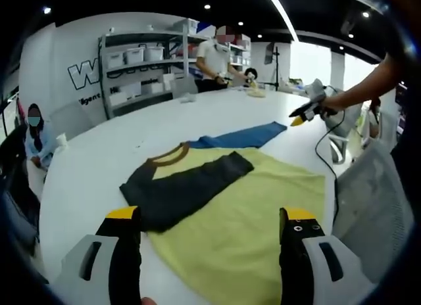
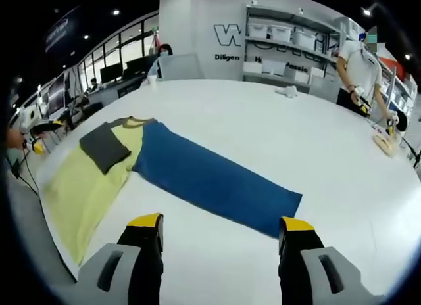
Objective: Fold the garment on the visible template until the final outline fits inside the template.
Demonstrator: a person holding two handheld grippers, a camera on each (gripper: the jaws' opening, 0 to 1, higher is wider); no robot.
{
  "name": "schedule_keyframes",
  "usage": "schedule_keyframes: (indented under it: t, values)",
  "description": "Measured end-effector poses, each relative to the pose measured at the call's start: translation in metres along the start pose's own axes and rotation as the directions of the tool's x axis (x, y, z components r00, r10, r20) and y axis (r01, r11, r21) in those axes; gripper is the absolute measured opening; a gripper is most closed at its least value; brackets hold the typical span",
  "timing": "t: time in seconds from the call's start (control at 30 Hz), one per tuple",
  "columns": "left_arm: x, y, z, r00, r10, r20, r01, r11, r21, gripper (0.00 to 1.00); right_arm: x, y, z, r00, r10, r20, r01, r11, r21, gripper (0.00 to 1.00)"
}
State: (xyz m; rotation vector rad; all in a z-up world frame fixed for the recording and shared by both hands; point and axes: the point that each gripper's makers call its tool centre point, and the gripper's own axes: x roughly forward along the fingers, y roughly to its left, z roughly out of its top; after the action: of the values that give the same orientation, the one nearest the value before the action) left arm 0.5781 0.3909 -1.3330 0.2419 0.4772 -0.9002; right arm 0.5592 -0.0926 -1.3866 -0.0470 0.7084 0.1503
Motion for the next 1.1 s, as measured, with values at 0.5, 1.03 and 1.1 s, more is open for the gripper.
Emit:
schedule_keyframes:
  t: [0.5, 1.03, 1.1]
  values:
    - [-0.015, -0.006, -0.008, 1.000, -0.006, -0.006, 0.006, 1.000, 0.001, 0.85, 0.019, -0.036, -0.009, 0.996, -0.073, -0.048, 0.078, 0.991, 0.105, 0.59]
    - [-0.033, -0.017, -0.018, 0.999, -0.034, -0.013, 0.034, 0.999, 0.010, 0.85, 0.032, -0.051, -0.030, 0.987, -0.101, -0.122, 0.120, 0.980, 0.160, 0.48]
    - [-0.035, -0.017, -0.019, 0.999, -0.032, -0.014, 0.032, 0.999, 0.011, 0.85, 0.034, -0.053, -0.032, 0.986, -0.105, -0.131, 0.126, 0.978, 0.166, 0.45]
